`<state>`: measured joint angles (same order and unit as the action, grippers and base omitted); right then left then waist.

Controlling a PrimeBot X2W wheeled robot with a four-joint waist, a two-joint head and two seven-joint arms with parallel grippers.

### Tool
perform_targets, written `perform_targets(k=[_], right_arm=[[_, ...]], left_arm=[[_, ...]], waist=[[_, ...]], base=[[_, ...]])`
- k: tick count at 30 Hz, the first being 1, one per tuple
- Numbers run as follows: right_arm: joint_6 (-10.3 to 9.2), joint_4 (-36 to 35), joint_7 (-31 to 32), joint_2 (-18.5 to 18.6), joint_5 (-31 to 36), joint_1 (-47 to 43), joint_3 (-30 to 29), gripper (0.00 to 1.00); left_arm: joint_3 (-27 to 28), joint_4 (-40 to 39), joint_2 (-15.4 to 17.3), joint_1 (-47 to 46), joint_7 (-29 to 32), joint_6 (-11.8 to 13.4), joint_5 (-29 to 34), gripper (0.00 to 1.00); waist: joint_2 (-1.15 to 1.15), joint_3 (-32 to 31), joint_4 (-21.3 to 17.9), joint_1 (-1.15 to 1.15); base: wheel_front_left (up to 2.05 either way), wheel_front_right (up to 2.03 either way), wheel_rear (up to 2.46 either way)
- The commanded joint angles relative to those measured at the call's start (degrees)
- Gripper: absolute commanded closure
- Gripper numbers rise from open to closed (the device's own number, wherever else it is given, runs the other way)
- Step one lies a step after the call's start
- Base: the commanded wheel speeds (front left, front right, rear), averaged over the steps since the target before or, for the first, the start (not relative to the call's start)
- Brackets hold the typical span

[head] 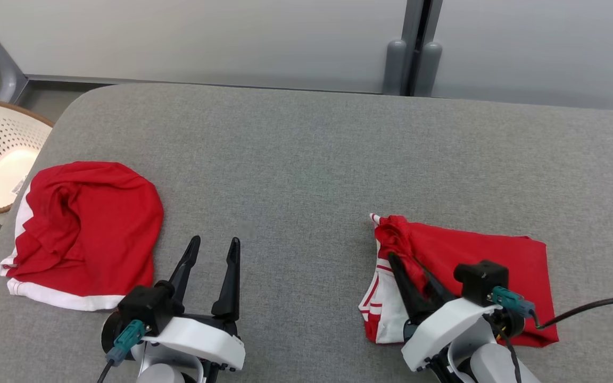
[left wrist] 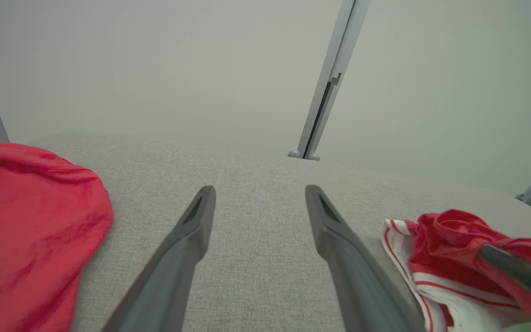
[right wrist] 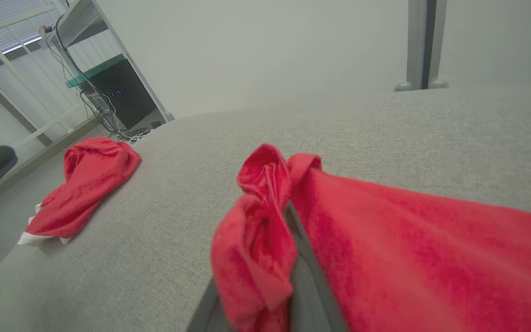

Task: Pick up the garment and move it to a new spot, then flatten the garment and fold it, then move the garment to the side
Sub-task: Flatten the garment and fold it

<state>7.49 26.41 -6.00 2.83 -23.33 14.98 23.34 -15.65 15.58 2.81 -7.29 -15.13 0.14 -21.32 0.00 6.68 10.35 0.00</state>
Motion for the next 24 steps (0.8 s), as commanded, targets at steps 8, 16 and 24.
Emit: perform_targets(k=[8,16,24], right_arm=[[-0.01,4.48,-1.68,0.33,-6.61,3.46,7.54,0.0],[0.0,8.23,2.3,0.05,-12.52,5.15,13.71,0.0],[0.0,7.33,-1.67,2.07,-14.55,7.97,14.2,0.0]], left_arm=[[-0.55,0.23,0.17,-1.13,-0.01,0.43,-0.43,0.0],[-0.74,0.57,0.19,-1.71,-0.01,0.61,-0.8,0.0],[-0.12,0.6,0.19,-2.07,-0.01,0.92,-0.68,0.0]], waist=[[0.0,1.97,1.66,0.0],[0.0,2.4,0.95,0.0],[0.0,2.08,-1.62,0.0]], base=[[0.0,0.0,0.0],[0.0,0.0,0.0],[0.0,0.0,0.0]])
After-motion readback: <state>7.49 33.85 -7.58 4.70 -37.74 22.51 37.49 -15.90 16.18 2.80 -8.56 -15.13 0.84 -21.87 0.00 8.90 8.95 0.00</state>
